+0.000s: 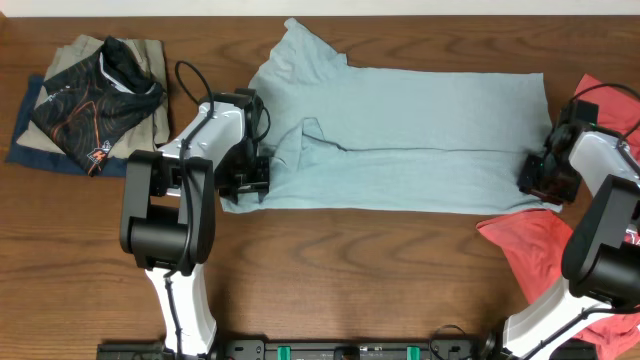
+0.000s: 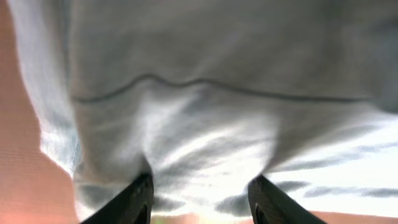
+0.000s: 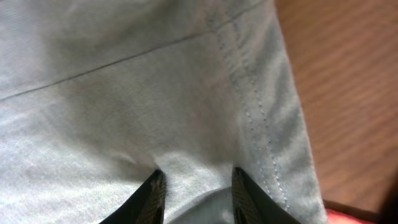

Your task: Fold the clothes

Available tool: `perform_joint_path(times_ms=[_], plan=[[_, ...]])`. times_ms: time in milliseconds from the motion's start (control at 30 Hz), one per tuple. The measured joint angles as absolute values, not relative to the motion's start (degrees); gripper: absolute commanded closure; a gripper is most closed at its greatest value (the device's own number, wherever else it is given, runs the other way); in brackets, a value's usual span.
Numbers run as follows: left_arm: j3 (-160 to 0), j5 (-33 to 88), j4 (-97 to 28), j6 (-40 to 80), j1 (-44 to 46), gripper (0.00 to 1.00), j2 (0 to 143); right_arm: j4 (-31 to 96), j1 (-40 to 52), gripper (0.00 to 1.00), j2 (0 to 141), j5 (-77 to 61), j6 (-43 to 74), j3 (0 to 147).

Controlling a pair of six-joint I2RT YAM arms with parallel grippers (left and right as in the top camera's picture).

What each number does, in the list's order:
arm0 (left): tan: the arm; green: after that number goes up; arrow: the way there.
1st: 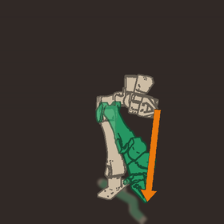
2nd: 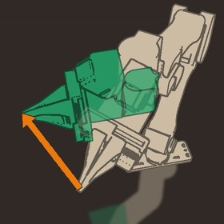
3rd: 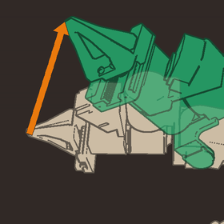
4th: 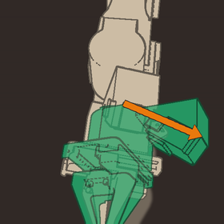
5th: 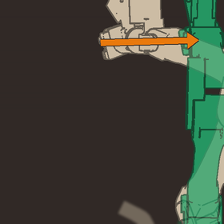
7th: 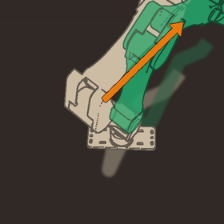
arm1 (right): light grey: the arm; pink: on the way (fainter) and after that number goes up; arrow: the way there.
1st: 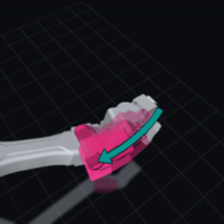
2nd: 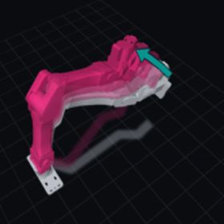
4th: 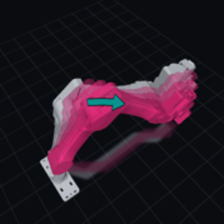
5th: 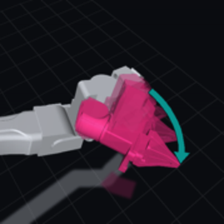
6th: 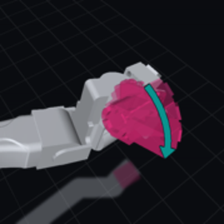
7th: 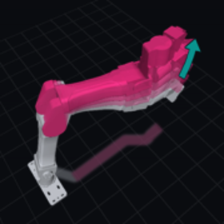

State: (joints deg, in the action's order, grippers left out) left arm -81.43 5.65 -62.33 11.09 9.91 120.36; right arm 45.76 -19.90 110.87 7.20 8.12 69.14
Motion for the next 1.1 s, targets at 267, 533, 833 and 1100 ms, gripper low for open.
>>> perform_joint_path(times_ms=[267,533,833,1100], plan=[[-80.93,5.87,-68.64,13.56,9.91,0.51,120.7,46.37,-20.56,0.65,110.87,8.95,8.64,69.14],[-80.2,5.87,-68.51,13.23,9.91,0.53,120.38,46.46,-20.58,0.64,110.83,9.02,8.73,69.14],[-81.41,5.91,-55.09,11.44,9.91,0.27,107.26,46.72,-21.15,0.53,106.91,1.74,8.73,70.65],[-86.52,9.32,-40.53,6.5,9.56,0.01,106.13,45.74,-20.23,0.36,94.7,-8.51,5.1,72.31]])
